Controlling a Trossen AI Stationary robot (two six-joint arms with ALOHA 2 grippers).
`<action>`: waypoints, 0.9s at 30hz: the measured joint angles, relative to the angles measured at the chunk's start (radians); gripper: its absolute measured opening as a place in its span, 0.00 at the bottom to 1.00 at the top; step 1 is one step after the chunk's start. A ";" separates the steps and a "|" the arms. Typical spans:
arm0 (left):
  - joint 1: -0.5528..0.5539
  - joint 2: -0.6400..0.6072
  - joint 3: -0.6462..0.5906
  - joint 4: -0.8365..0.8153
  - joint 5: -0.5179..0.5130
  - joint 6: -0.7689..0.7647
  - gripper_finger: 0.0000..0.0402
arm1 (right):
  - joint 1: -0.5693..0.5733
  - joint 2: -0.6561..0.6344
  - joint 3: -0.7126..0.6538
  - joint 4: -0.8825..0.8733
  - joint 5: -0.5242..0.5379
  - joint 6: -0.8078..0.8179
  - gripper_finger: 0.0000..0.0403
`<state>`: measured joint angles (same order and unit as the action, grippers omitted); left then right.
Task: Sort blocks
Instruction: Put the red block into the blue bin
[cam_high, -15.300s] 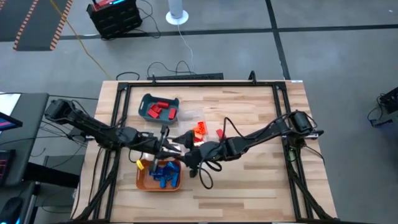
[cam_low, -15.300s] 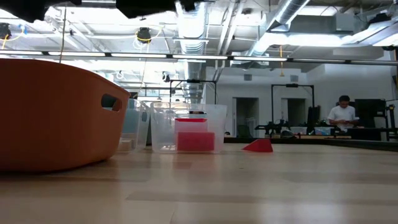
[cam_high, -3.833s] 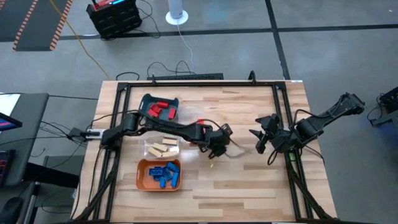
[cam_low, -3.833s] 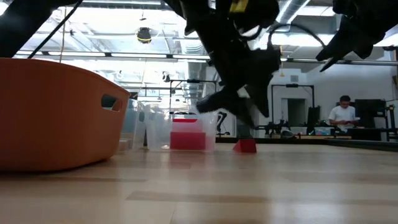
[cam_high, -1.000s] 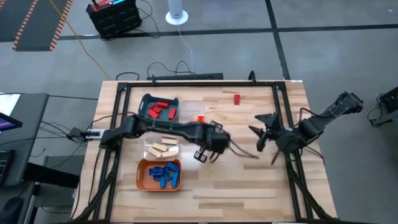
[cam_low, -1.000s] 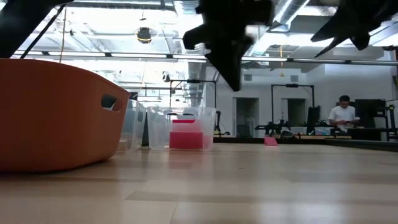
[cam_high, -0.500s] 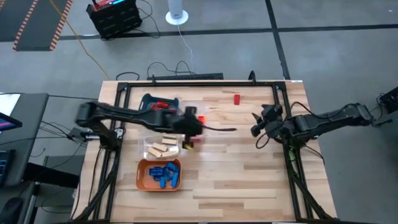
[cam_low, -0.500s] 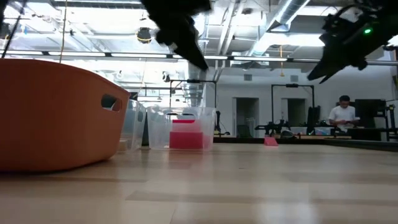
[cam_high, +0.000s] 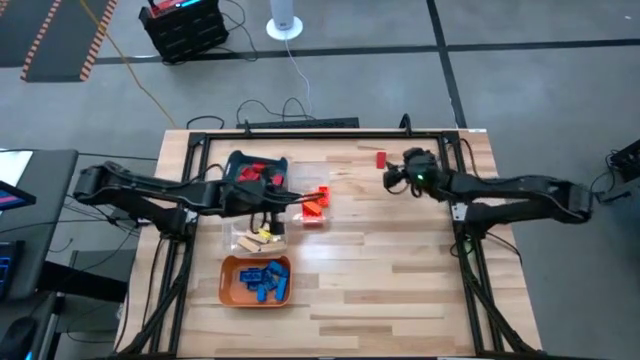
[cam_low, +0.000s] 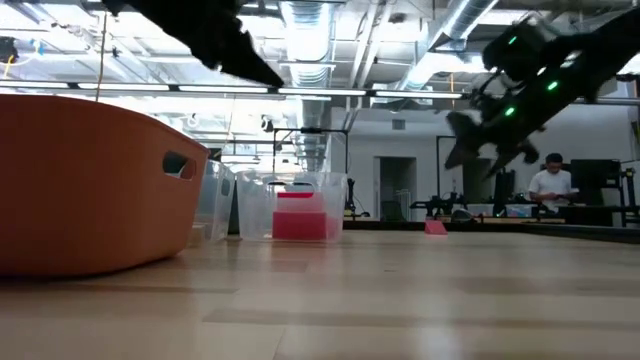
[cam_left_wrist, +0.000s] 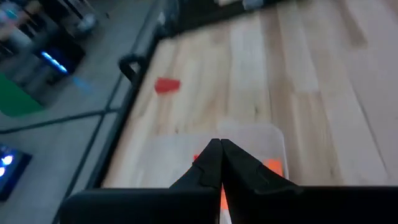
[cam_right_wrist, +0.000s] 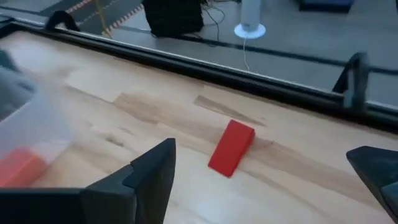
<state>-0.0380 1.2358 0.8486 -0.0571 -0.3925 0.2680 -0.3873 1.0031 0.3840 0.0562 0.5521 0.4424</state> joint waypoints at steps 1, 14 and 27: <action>0.000 -0.020 -0.020 0.029 -0.008 0.000 0.00 | -0.025 0.045 0.000 0.046 -0.017 0.004 0.67; -0.007 -0.198 -0.118 0.020 -0.009 -0.031 0.00 | -0.157 0.577 0.210 0.175 -0.066 0.032 0.67; -0.008 -0.198 -0.118 -0.093 -0.005 -0.045 0.00 | -0.167 0.782 0.254 0.253 -0.055 0.055 0.66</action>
<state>-0.0463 1.0374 0.7303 -0.1499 -0.3977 0.2230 -0.5547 1.7849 0.6378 0.3090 0.4973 0.4971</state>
